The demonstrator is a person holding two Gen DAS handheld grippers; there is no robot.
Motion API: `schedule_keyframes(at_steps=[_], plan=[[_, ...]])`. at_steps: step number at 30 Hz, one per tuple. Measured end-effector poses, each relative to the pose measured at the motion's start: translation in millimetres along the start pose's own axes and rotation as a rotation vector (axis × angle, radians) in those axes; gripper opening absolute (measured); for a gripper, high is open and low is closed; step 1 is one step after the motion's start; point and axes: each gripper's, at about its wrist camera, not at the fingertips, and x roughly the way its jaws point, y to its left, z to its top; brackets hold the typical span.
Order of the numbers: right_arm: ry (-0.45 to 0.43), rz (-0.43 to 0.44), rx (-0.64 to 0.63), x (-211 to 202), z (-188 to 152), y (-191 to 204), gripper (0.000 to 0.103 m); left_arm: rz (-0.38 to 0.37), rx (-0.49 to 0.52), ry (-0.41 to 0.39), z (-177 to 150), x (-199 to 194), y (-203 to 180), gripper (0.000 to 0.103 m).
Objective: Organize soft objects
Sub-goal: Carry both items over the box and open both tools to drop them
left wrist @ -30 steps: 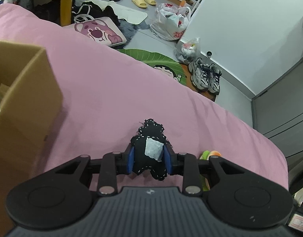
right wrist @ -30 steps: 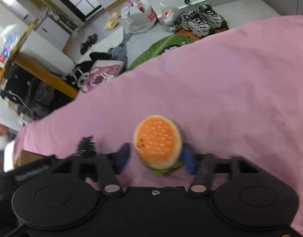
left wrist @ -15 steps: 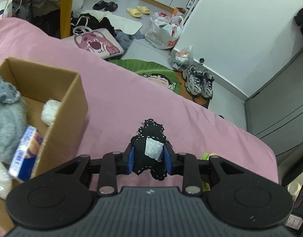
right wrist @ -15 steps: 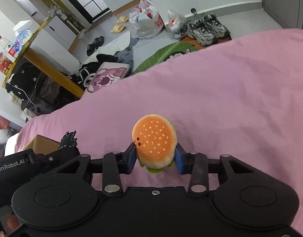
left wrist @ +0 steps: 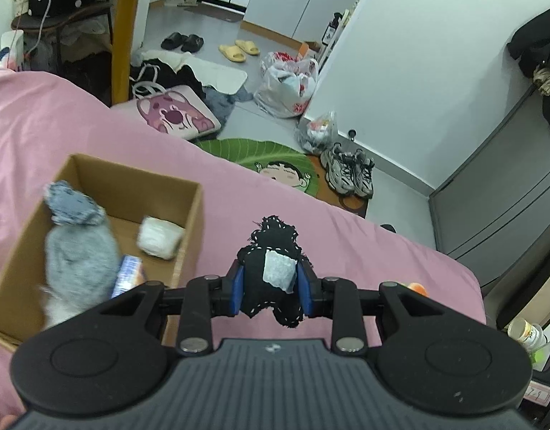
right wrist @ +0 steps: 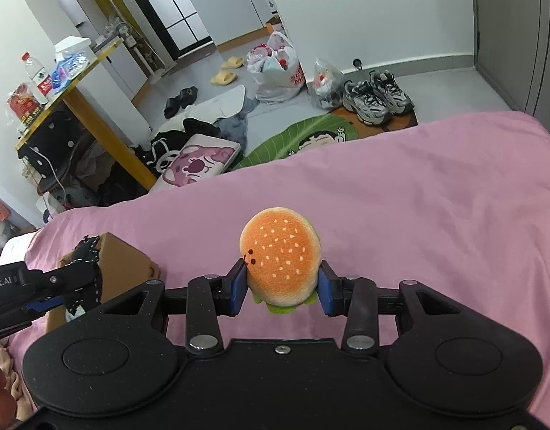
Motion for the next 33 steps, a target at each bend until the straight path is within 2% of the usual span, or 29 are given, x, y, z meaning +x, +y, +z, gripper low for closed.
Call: schedule_keyframes(at_steps=[9,17,27,30,33], plan=[[-0.051,0.011,-0.013,-16.7,-3.8,24.4,0.039,0.032,-0.041,-0.053,8.0,-28.8,42.2,0.030],[-0.055,0.036,-0.039,-23.1,-10.9,53.1,0.039,0.039,-0.045,-0.065,12.0,-39.8,67.5,0.030],[-0.065,0.066,-0.084,-32.7,-15.3,94.6,0.039,0.020,-0.049,0.001,0.8,-39.6,89.5,0.032],[-0.065,0.075,-0.099,-33.0,-17.3,108.2,0.040,0.015,-0.041,0.039,-4.1,-35.9,94.7,0.033],[-0.061,0.087,-0.111,-32.5,-20.2,122.6,0.040,0.017,-0.035,0.107,-9.1,-26.7,98.7,0.039]])
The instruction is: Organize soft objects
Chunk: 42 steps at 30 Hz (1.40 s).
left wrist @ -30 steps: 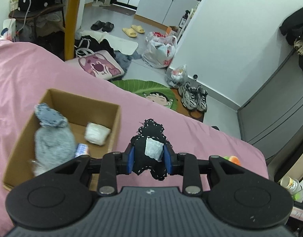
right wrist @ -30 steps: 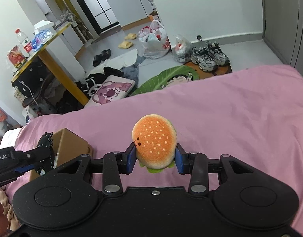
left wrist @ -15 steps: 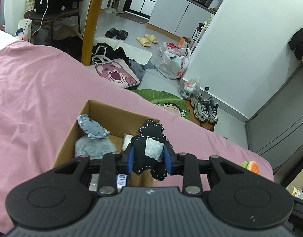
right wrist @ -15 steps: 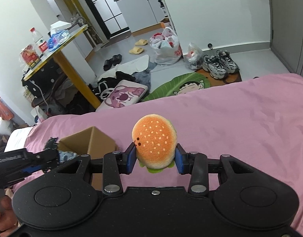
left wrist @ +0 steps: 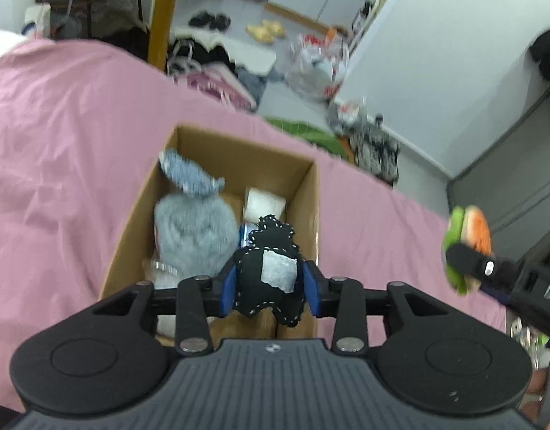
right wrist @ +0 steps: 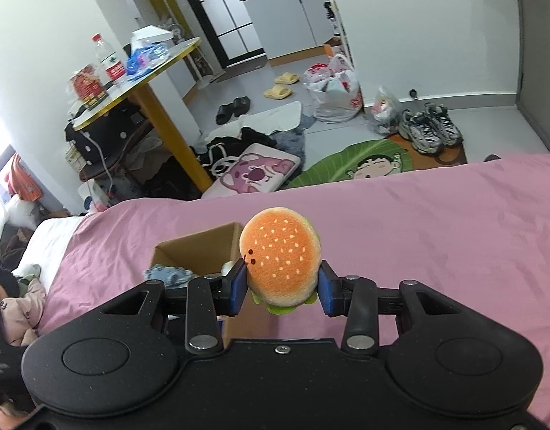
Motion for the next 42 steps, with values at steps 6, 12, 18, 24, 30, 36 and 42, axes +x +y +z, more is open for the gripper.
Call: schedule_keyframes(at_steps=[6,12,18,24,30,36,42], plan=[[0.020,0.027,-0.037,2.9,-7.4,28.7,0.040,-0.021,-0.036,0.007,-1.9,-7.2,18.7,0.056],[0.052,0.055,-0.051,8.5,-14.2,49.8,0.040,-0.017,-0.069,-0.028,2.8,-25.0,34.0,0.056],[0.082,0.077,-0.058,13.1,-21.4,66.3,0.044,-0.016,-0.101,-0.049,11.0,-35.8,44.5,0.058],[0.121,0.094,-0.010,19.8,-27.1,66.7,0.055,-0.003,-0.121,-0.065,13.9,-44.6,54.8,0.063],[0.116,0.091,0.016,12.6,-28.8,65.2,0.059,-0.003,-0.123,-0.083,14.9,-54.2,58.4,0.071],[0.100,0.093,0.029,-2.0,-29.6,57.6,0.066,0.002,-0.110,-0.092,13.4,-63.6,55.7,0.081],[0.085,0.091,0.030,-18.5,-33.8,49.2,0.078,0.024,-0.056,-0.081,7.8,-71.6,45.7,0.083]])
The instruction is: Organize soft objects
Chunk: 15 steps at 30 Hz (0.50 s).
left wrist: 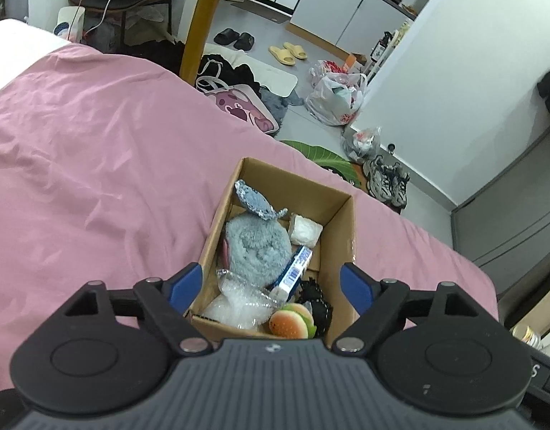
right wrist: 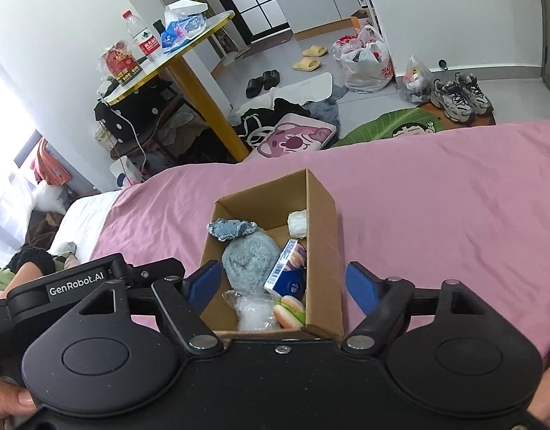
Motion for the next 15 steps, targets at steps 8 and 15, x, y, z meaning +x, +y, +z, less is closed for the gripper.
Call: schedule_keyframes(at_steps=[8,15], plan=[[-0.029,0.004,-0.020,-28.5,-6.5,-7.4,0.089,0.030,0.084,-0.018,-11.4,-21.6,-13.4,0.091],[-0.066,-0.006,-0.047,-58.0,-14.1,-8.9,0.103,0.048,0.134,-0.052,-22.7,-46.1,-19.7,0.102]])
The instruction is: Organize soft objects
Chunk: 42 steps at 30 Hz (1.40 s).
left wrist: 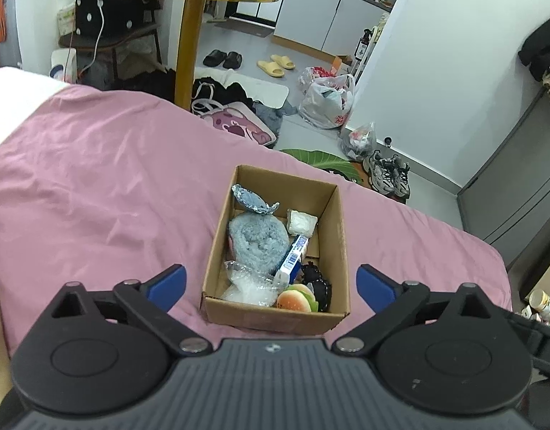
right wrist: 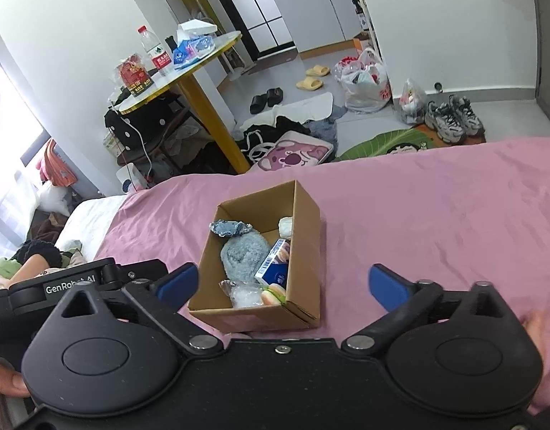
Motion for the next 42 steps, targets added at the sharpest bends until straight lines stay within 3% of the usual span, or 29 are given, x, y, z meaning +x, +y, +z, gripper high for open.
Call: schedule_keyframes(at_steps=[12,32,42], plan=[[-0.060,-0.003,-0.021,-43.8,-10.7,-2.4,0.103,0.009,0.091,-0.050,-17.4,-40.0,-14.4,0.102],[-0.059,-0.001,-0.106,-91.2,-33.0,-5.5,0.103,0.004,0.187,-0.114,-40.4,-94.7,-32.3,0.102],[-0.071,0.002,-0.123,-101.9,-37.3,-4.2,0.103,0.011,0.217,-0.119,-51.1,-104.1,-33.5,0.102]])
